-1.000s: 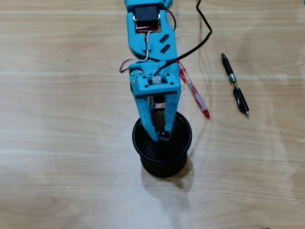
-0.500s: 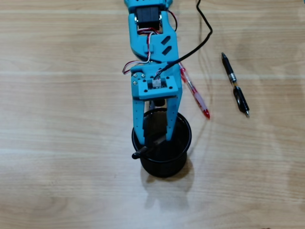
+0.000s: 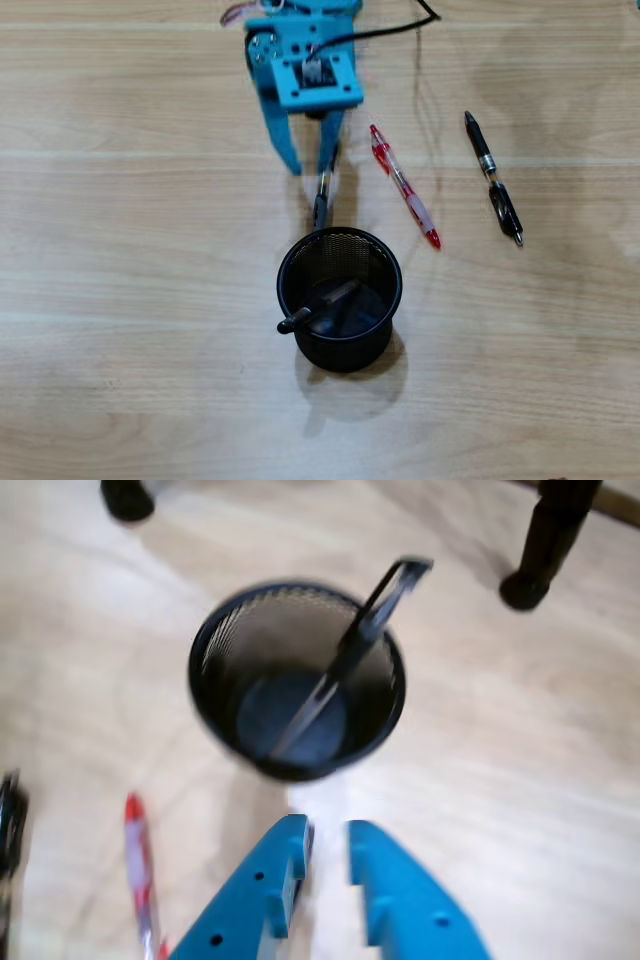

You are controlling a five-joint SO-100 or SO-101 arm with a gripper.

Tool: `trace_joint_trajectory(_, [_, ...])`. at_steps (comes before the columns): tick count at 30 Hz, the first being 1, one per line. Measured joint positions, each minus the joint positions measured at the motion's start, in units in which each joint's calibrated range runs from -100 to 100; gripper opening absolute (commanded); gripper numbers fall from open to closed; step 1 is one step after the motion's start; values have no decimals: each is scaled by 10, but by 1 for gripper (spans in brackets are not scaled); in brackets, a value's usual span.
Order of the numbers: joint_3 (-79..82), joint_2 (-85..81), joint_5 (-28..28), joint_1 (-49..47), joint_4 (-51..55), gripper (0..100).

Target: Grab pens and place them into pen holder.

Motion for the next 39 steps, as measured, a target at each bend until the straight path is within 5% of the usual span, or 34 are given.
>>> trace_joint_trajectory(13, [-1,-99,2,11,285,2])
trace_joint_trajectory(19, [-1,-100,-41,-13,368,2])
trace_joint_trajectory(39, [76,-63,-82,-72,308,3])
